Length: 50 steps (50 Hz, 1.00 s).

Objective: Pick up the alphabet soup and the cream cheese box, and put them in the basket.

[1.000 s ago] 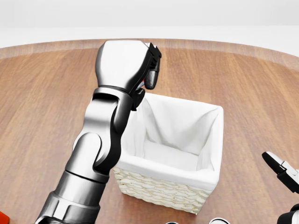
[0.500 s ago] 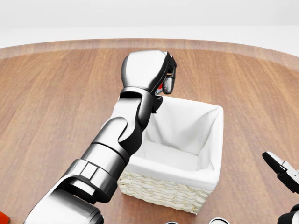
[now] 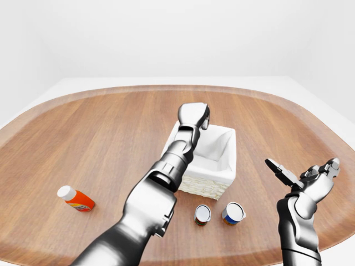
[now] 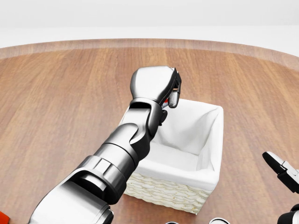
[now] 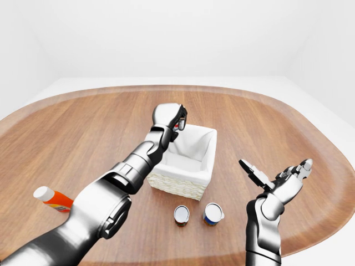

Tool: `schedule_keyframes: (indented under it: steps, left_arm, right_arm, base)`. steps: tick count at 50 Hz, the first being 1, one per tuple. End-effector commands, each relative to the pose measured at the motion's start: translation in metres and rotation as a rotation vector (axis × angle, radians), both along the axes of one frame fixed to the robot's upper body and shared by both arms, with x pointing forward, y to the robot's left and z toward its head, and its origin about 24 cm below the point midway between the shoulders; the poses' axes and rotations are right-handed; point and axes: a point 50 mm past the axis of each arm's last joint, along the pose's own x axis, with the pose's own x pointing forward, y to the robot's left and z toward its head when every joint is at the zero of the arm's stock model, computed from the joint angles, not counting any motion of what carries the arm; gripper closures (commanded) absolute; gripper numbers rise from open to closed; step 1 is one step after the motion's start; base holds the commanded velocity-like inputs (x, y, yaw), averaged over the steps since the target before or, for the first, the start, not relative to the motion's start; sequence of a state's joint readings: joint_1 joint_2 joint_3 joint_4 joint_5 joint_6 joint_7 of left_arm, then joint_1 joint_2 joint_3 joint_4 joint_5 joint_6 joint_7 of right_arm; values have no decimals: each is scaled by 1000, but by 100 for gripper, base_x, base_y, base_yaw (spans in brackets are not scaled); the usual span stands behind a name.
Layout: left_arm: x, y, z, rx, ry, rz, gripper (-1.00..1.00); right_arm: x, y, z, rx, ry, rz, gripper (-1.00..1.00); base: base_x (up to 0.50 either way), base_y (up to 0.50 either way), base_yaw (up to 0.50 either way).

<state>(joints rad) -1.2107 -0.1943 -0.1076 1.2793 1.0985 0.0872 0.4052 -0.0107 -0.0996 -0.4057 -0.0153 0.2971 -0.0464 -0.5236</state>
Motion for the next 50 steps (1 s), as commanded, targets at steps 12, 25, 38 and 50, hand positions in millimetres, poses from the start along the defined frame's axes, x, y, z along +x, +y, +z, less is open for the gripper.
schedule_keyframes:
  steps: [12, 25, 38, 50]
  left_arm:
    - [-13, -25, -6, -24, 2, -51, 100]
    - [-14, -27, -3, -13, -38, -51, 100]
    - [-14, -28, -1, -17, -50, -50, -100]
    - [-10, -24, 5, -40, -52, -38, -100]
  right_arm:
    - [-1, 0, 0, 8, -1, 1, -100]
    - [-1, 0, 0, 11, -2, -1, -100]
    - [0, 0, 0, 9, -2, 1, -100]
    - [0, 0, 0, 7, 0, 0, -100]
  base:
    - [0, 0, 0]
    - [0, 0, 0]
    - [0, 0, 0]
    - [0, 0, 0]
